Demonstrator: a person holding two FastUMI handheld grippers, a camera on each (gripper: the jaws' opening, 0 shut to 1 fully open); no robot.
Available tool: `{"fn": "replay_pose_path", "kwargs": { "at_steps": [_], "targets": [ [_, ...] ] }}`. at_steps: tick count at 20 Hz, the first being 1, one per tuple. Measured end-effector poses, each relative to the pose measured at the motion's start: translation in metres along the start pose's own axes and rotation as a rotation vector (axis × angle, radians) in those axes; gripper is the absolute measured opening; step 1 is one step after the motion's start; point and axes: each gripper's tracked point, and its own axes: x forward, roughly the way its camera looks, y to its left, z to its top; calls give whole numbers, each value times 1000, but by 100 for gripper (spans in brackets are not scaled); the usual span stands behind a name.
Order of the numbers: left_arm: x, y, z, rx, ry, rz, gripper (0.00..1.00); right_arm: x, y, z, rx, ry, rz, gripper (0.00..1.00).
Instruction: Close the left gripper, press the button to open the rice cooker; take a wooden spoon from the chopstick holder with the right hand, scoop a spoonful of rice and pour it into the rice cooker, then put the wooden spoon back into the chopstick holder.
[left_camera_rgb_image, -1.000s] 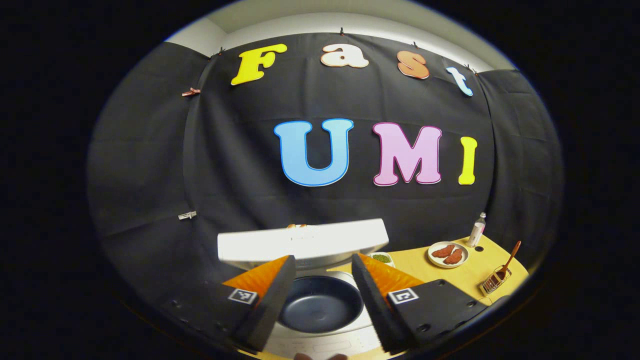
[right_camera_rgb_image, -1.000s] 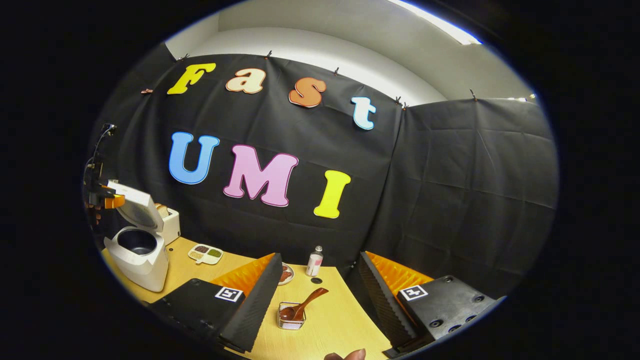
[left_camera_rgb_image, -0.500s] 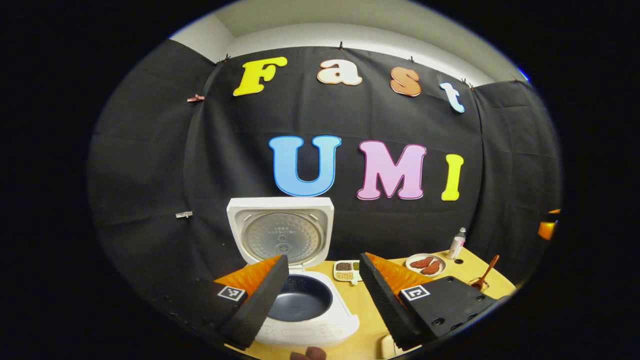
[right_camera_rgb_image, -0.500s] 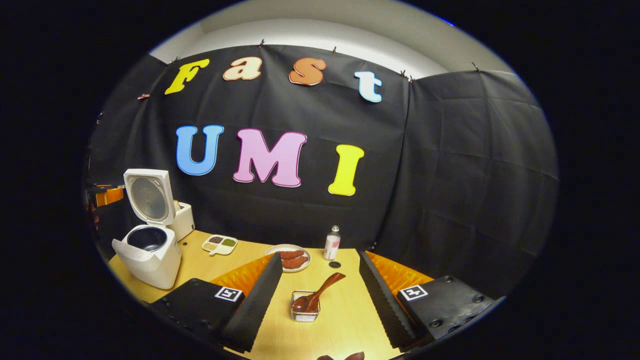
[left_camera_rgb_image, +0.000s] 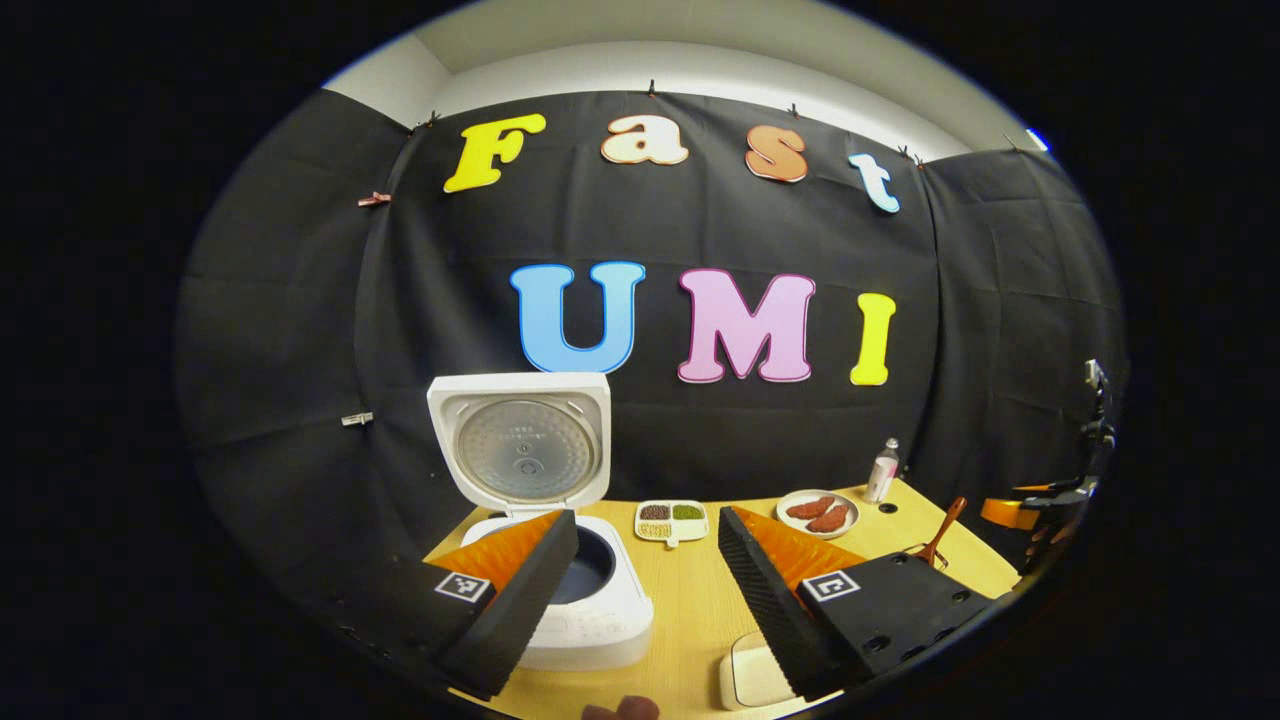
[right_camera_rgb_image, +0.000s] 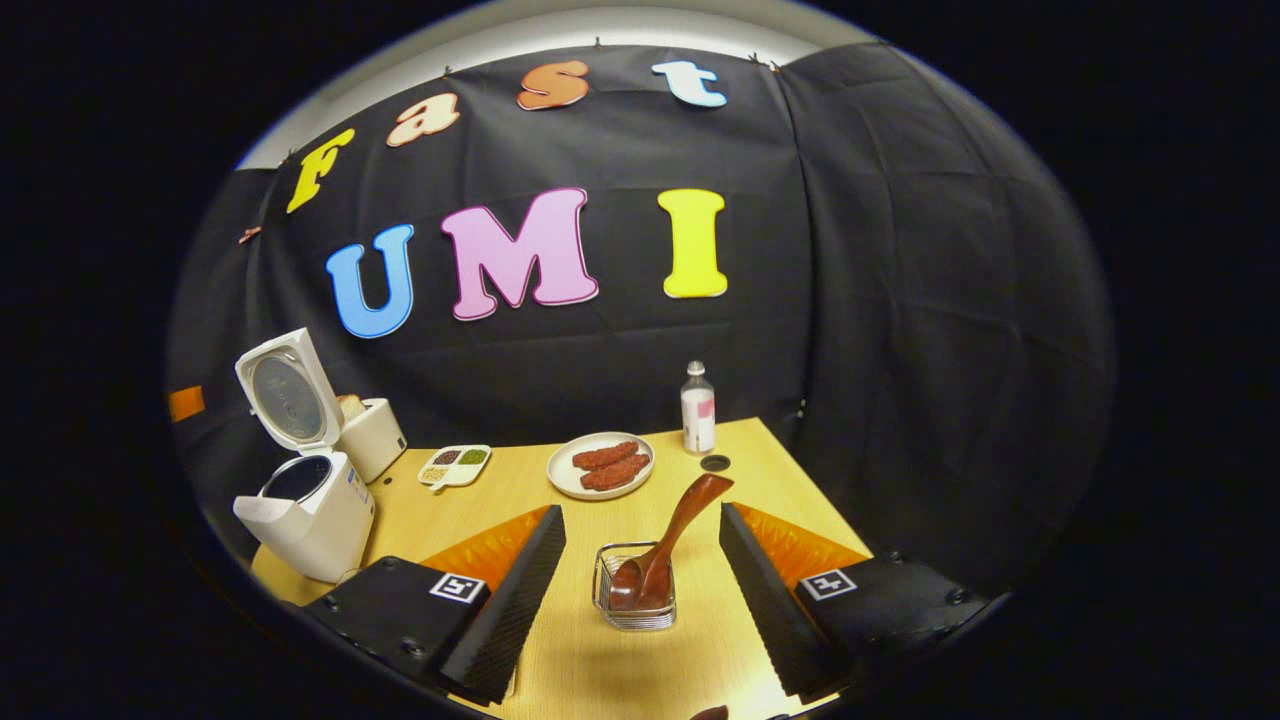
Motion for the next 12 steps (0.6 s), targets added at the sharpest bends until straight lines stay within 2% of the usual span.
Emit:
{"fn": "replay_pose_path", "kwargs": {
  "at_steps": [2,5,8,12],
  "targets": [
    [-4,-5,-7,-9,25,2,97,22,-9,-21,65,46,8,95],
    [-11,-9,-20,-5,61,13,97,51,-16,-50,133,108,25,84],
    [-14,-8,-29,8,90,29,97,75,-23,-68,172,150,28,82],
    [-17,-6,-38,9,115,56,97,101,-27,-80,199,181,25,58]
  ]
}}
